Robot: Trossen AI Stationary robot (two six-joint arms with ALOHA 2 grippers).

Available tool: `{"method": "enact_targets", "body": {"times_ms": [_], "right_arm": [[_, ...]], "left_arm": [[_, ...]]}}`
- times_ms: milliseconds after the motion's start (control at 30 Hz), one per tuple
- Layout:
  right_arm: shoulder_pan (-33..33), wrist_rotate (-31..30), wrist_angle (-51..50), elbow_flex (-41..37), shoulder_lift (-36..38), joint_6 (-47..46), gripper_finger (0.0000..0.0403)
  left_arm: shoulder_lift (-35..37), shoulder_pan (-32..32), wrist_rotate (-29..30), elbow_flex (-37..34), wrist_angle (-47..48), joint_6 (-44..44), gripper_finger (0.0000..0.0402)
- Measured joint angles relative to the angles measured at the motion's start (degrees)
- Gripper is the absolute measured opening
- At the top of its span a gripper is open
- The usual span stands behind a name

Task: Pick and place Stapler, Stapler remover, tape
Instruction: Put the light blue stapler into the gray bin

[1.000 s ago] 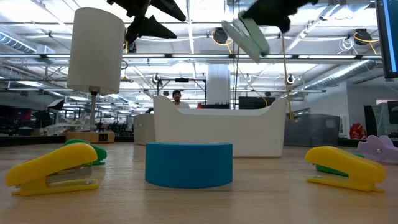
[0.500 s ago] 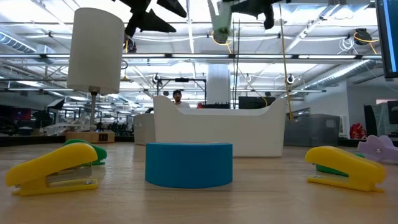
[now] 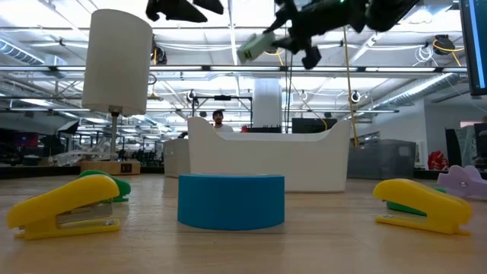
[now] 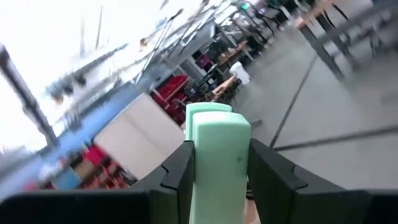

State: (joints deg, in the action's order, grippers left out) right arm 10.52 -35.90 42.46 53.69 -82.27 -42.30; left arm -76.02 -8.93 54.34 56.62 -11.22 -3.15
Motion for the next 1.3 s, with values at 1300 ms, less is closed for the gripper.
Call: {"method": "enact_targets", "body": {"times_ms": [1300], "right_arm": [[5.53,5.53,10.33,0.02,-5.9,-20.12,0.0112]], "left_arm": [[-13.83,-0.72,10.61,6.24,-19.31,42.12,0.0241]]}}
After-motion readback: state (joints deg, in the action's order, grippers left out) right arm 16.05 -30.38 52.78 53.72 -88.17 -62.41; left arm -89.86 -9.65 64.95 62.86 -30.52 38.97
